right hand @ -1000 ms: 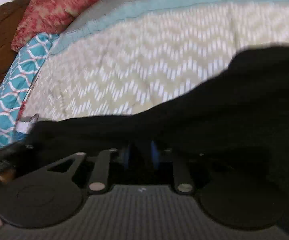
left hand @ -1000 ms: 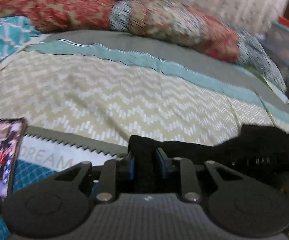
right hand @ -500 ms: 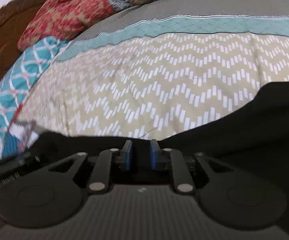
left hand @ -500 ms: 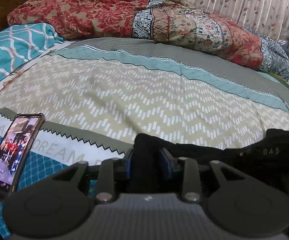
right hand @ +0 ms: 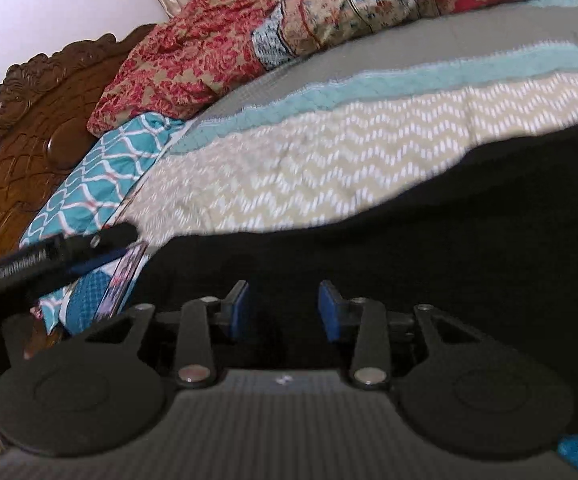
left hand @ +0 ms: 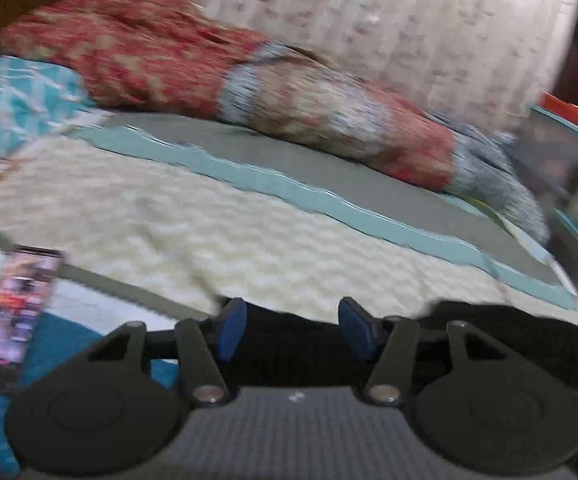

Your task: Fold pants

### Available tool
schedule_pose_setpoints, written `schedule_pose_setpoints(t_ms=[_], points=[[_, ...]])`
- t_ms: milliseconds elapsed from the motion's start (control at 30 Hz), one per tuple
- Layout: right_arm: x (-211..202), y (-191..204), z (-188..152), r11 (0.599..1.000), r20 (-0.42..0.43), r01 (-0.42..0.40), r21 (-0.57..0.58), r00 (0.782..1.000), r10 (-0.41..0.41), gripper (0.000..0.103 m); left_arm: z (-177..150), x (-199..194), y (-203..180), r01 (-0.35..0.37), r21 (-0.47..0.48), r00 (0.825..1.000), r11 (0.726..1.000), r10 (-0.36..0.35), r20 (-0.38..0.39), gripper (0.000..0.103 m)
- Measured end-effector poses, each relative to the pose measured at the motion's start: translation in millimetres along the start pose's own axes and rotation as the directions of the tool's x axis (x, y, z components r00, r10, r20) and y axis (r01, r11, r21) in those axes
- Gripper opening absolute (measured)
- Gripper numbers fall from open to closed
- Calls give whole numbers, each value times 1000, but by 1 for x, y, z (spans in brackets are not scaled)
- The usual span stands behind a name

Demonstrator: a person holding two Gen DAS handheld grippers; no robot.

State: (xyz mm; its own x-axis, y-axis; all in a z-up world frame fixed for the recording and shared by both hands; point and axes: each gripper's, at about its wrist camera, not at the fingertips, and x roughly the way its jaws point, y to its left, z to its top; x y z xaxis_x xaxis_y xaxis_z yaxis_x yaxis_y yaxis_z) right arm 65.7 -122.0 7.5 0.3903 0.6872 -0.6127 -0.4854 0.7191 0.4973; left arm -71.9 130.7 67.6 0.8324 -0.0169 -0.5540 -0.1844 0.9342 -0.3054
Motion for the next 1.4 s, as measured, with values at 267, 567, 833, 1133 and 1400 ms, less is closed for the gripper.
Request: schedule_pose_setpoints(t_ms=[267,567,833,1133,1400], points=[[21,-2,-23,997,-142,63,37,988,-57,41,-11,73,22,-48,-47,986,998,40,-159,36],[29,-3,-24,996,-137,67,64,989,-57,41,-15,84,15,-83,41,984,996,88,-154,32],[3,6,-21,999,-26,22,25,999,-21,44,-1,57,14,-51,-41,989,998,44,-143,49],[-3,21,-32,996,-50,-53,-71,998,50,45,-28,2,-15,36,53,996,998,-32,-82,54],[23,7,-32,999,-145,-50,19,988,52,44,-64,33,-11,-46,95,980,994,63,-191,52]])
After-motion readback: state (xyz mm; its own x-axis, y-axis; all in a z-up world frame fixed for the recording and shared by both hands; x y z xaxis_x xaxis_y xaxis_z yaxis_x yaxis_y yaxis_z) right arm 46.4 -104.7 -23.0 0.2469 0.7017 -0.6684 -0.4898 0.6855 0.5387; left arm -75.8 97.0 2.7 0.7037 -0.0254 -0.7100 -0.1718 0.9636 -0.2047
